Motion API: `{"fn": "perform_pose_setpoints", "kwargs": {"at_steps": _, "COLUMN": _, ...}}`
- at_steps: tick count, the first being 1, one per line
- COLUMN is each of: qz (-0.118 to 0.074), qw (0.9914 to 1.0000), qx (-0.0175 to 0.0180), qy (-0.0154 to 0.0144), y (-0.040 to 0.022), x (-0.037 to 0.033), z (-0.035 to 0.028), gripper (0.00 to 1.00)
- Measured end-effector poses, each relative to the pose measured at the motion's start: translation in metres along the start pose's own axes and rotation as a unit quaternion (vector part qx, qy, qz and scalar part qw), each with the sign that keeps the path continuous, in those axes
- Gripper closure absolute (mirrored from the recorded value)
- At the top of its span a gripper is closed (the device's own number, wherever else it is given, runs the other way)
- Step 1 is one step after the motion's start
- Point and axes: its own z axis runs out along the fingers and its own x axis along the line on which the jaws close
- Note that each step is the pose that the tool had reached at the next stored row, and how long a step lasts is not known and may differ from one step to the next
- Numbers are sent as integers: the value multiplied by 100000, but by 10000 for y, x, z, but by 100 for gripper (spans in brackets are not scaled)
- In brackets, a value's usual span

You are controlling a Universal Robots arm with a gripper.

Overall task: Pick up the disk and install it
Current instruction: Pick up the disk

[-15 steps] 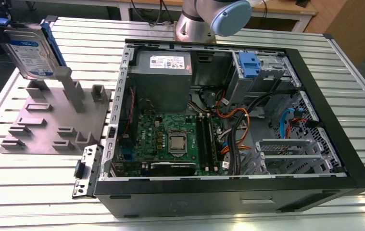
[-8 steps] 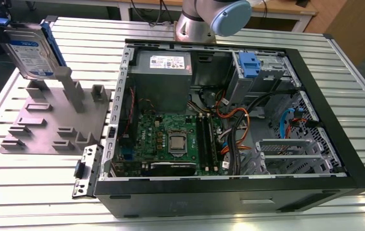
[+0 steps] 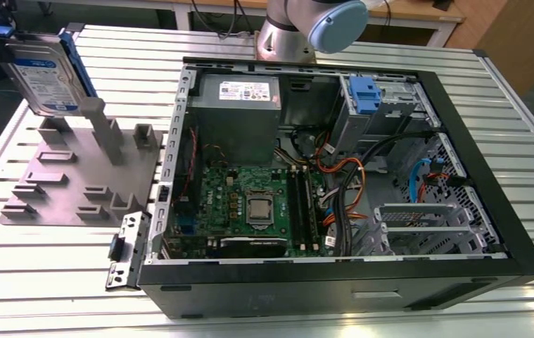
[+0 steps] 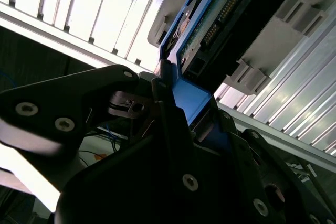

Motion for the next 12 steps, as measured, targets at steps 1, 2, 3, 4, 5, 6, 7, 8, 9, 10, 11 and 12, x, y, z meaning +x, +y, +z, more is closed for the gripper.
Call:
{"fn": "perform_pose_setpoints", "kwargs": {"at_steps": 1, "qz": -1, "qw": 100000, "qx": 4, "qy": -2, "y": 0, "x": 0, "z": -3, "gripper": 63}}
{"fn": "perform_pose_setpoints", "kwargs": {"at_steps": 2, "qz": 0, "qw": 100000, "qx": 6, "qy": -2, "y": 0, "x": 0, "z": -6, "gripper": 63}}
{"fn": "perform_pose_setpoints", "kwargs": {"at_steps": 3, "qz": 3, "qw": 100000, "qx": 7, "qy": -2, "y": 0, "x": 0, "z": -9, "gripper": 63}}
{"fn": "perform_pose_setpoints", "kwargs": {"at_steps": 4, "qz": 0, "qw": 100000, "qx": 12, "qy": -5, "y": 0, "x": 0, "z": -11, "gripper": 63}}
{"fn": "perform_pose_setpoints", "kwargs": {"at_steps": 5, "qz": 0, "qw": 100000, "qx": 6, "qy": -2, "y": 0, "x": 0, "z": -14, "gripper": 63}}
{"fn": "perform_pose_setpoints", "kwargs": {"at_steps": 6, "qz": 2, "qw": 100000, "qx": 3, "qy": -1, "y": 0, "x": 0, "z": -18, "gripper": 63}}
{"fn": "perform_pose_setpoints", "kwargs": {"at_steps": 7, "qz": 0, "qw": 100000, "qx": 10, "qy": -3, "y": 0, "x": 0, "z": -20, "gripper": 63}}
{"fn": "perform_pose_setpoints", "kwargs": {"at_steps": 8, "qz": 1, "qw": 100000, "qx": 4, "qy": -3, "y": 0, "x": -1, "z": -25, "gripper": 63}}
{"fn": "perform_pose_setpoints", "kwargs": {"at_steps": 9, "qz": 2, "qw": 100000, "qx": 2, "qy": -1, "y": 0, "x": -1, "z": -29, "gripper": 63}}
{"fn": "perform_pose_setpoints", "kwargs": {"at_steps": 10, "qz": 2, "qw": 100000, "qx": 4, "qy": -3, "y": 0, "x": -1, "z": -32, "gripper": 63}}
{"fn": "perform_pose_setpoints", "kwargs": {"at_steps": 11, "qz": 1, "qw": 100000, "qx": 12, "qy": -5, "y": 0, "x": -1, "z": -35, "gripper": 63}}
{"fn": "perform_pose_setpoints", "kwargs": {"at_steps": 12, "qz": -1, "qw": 100000, "qx": 12, "qy": -7, "y": 0, "x": -1, "z": -37, "gripper": 63}}
